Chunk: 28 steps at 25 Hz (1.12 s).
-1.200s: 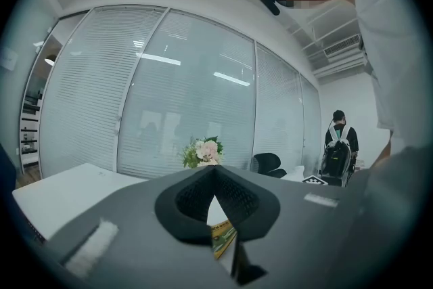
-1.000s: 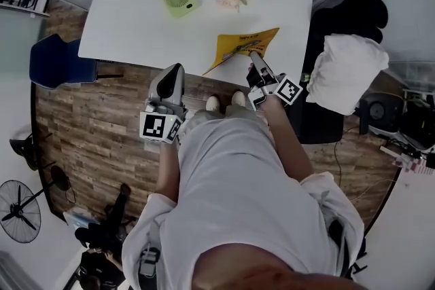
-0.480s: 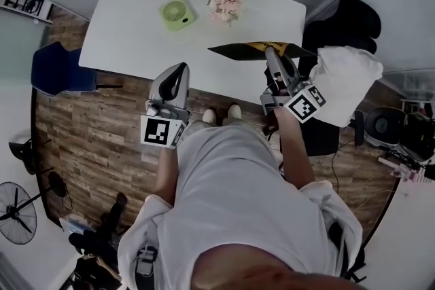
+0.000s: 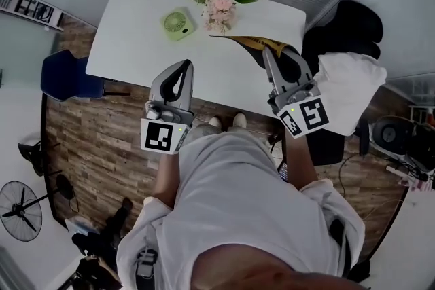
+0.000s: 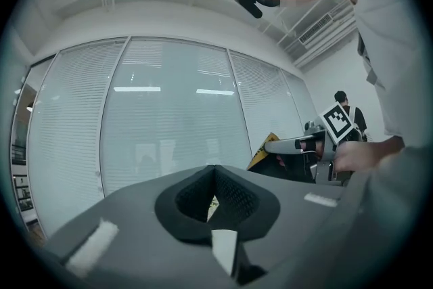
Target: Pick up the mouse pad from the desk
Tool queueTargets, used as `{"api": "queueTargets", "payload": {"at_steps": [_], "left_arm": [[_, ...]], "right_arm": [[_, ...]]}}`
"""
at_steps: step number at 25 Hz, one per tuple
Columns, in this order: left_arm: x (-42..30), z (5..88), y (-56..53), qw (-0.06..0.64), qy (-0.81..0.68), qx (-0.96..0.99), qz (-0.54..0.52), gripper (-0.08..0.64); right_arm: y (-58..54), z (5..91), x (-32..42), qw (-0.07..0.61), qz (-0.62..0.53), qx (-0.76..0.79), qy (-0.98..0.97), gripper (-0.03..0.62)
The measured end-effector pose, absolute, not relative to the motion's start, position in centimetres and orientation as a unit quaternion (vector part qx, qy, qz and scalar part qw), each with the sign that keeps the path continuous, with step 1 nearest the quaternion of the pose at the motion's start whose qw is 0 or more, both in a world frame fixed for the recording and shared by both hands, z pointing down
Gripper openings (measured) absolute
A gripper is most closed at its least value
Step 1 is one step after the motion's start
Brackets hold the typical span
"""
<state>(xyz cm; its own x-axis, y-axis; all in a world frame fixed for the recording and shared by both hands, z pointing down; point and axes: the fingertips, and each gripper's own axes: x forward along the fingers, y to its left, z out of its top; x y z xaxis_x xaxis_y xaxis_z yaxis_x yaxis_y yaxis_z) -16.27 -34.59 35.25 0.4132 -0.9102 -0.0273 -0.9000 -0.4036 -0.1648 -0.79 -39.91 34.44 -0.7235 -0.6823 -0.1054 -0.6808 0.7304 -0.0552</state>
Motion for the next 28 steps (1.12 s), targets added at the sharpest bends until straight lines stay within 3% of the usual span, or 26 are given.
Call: {"api": "queueTargets", "payload": {"at_steps": [11, 28], "left_arm": [[-11.2, 32.5, -36.4, 0.094, 0.525, -0.846, -0.012, -0.011], [-11.3, 34.1, -38.4, 0.087, 0.538, -0.838, -0.016, -0.012]], "right_arm": [[-39.2, 32.9, -1.2, 0.015, 0.094, -0.391, 0.915, 0.009], [-38.4, 32.5, -0.4, 0.016, 0.097, -0.418, 0.903, 0.010]]}}
